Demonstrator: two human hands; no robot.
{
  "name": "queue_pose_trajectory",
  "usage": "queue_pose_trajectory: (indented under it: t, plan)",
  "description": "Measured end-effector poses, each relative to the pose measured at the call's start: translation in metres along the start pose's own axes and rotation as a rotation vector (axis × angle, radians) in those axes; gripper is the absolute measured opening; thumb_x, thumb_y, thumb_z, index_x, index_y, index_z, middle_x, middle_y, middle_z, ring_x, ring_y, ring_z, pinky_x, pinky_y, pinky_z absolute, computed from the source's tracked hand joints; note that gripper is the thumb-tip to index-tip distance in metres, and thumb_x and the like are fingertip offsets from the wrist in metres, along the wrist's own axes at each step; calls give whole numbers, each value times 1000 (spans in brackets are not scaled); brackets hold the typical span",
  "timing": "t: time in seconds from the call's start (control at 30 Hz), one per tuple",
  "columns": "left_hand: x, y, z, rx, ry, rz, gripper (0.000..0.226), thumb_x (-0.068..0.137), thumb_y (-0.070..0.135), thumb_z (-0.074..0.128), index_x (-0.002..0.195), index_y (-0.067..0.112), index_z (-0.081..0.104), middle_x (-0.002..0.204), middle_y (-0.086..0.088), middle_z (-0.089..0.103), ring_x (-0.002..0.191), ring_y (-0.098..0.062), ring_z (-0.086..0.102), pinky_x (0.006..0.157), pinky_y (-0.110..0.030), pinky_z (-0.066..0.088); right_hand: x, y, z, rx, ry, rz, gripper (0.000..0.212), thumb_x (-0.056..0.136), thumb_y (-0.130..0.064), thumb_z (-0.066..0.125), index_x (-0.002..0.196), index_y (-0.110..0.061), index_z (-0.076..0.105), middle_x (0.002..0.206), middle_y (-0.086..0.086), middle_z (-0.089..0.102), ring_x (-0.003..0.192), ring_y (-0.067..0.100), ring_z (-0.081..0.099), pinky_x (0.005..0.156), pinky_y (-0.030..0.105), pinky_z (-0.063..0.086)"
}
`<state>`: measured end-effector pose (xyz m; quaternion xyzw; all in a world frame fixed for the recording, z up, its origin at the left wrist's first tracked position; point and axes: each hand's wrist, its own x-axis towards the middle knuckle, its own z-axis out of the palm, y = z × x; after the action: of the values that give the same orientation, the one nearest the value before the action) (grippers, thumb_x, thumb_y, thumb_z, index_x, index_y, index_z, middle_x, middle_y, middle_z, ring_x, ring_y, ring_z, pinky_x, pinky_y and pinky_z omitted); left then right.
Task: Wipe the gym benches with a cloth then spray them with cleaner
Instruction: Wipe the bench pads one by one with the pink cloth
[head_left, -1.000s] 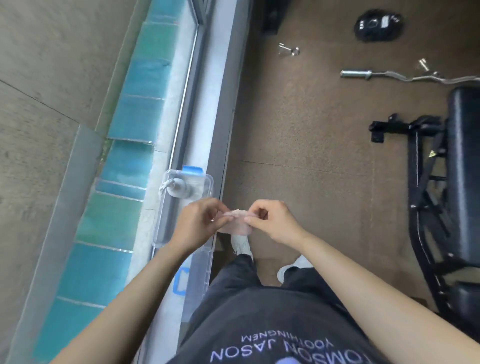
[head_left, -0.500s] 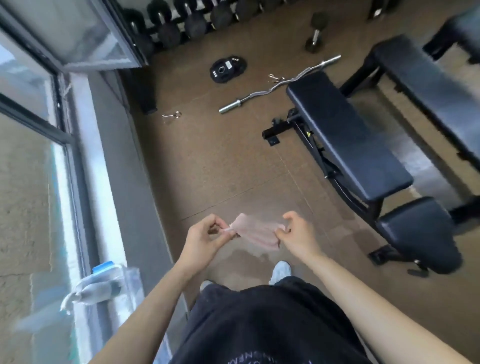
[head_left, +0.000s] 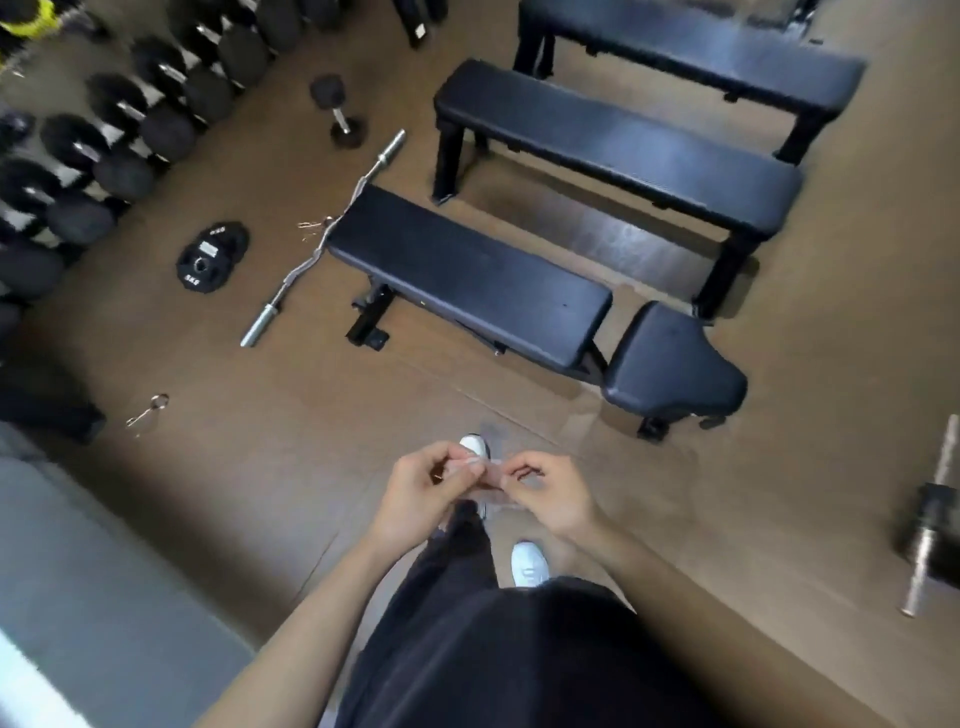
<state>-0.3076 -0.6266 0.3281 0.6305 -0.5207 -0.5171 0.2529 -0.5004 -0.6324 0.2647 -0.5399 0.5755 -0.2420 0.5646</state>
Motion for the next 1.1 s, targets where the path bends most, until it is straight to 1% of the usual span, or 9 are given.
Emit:
queue_pose_trajectory:
  t: [0.2,0.33,0.43,0.53,0.7,0.83,0.9,1.0,1.1]
  plan:
    - [97,30,11,-92,-196,62,9,96,5,67,87,5,71,75,7,73,72,-4,64,73,-22,52,29,11,-52,-95,79,120,17,85,-14,60,90,1,67,84,15,67,73,10,56,70,32,45]
    - [166,53,22,-18,-439,100,12,96,17,70,84,16,71,80,-10,72,76,-18,63,77,-36,49,65,2,-72,-9,220,121,46,83,-5,76,111,-40,66,103,-5,62,102,4,57,85,8,41]
    - [214,73,30,25,-564,142,21,94,25,72,74,29,67,82,-9,72,82,-23,69,79,-36,51,98,0,-88,-31,298,154,18,86,-13,77,95,-27,72,104,-1,56,98,5,57,83,6,40]
    - [257,89,38,38,-556,182,13,93,17,72,81,18,69,69,2,64,71,-10,58,70,-26,44,126,14,-108,-54,429,171,13,85,-17,78,75,-23,70,89,-10,59,86,6,57,75,12,41]
    - [309,102,65,36,-498,156,6,94,6,70,88,6,73,80,2,71,74,-5,61,72,-16,46,145,53,-143,-121,428,313,13,82,-38,69,87,-26,70,90,-13,65,90,13,60,76,26,43]
    - [344,91,110,105,-414,82,10,94,3,69,91,-6,71,75,7,69,67,4,60,67,-9,44,146,100,-184,-30,487,399,4,80,-30,70,79,-28,67,77,-11,67,75,11,60,72,34,49]
    - [355,85,139,130,-378,33,10,94,-3,66,92,-13,67,76,0,65,62,7,59,64,-8,45,144,119,-210,-32,507,382,21,82,-17,68,64,-22,59,70,0,62,70,17,56,70,40,48]
    - [374,70,185,167,-376,-39,5,93,-6,66,88,-5,66,73,-6,62,58,4,58,61,-10,46,149,147,-252,-100,489,393,18,87,-14,70,71,-6,70,77,15,68,75,32,63,71,46,49]
    - [403,51,231,248,-389,-68,14,92,8,73,80,14,68,76,-3,67,69,-14,59,67,-23,48,162,189,-294,-53,542,445,17,87,-17,72,72,-10,69,75,6,67,73,24,61,73,44,49]
